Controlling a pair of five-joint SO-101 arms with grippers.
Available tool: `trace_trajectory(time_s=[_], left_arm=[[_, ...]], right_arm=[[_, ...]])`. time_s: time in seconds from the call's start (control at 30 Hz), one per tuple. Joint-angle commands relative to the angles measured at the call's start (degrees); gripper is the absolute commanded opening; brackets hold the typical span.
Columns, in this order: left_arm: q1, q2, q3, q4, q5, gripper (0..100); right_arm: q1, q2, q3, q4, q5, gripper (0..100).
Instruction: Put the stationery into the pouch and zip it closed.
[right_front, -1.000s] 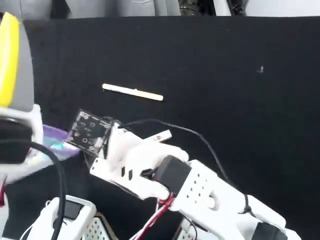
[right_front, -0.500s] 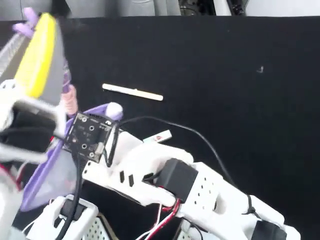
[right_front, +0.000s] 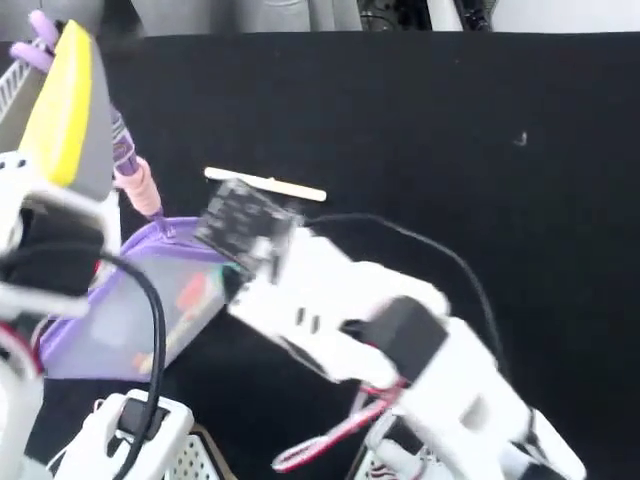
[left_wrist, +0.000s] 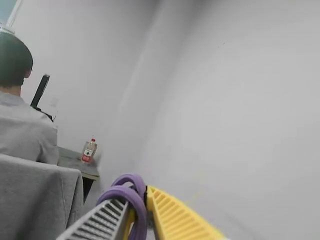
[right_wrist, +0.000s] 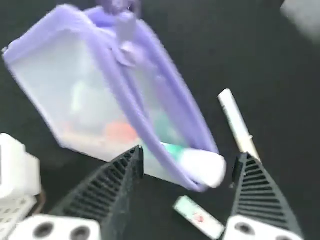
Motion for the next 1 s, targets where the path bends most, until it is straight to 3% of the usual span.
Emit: trace_trajectory(time_s=[0.0,0.17,0.27,0.6,0.77,0.97], left_arm=[[-0.48,-3.87,0.13,-2.55,-2.55,3],[-0.04,-7.03,0.48,-3.25,-4.48,3],[0.04,-7.91,0.57,-3.08,-4.75,3],[0.04,-8.26,0.57,-0.7,-4.75,3],[0.04,-8.26,0.57,-0.35,-4.57,3],[0.04,-7.74,0.57,-0.79,-4.66,3]], right_arm=[[5.45,-12.35,-0.92,3.52,8.0,29.3],[13.27,-19.47,0.57,5.63,14.07,29.3],[16.88,-17.63,2.42,4.57,13.98,29.3],[17.67,-17.54,0.84,3.25,-6.33,29.3],[11.87,-21.93,1.63,1.23,-13.63,29.3],[-2.37,-27.65,1.71,2.55,-5.27,29.3]])
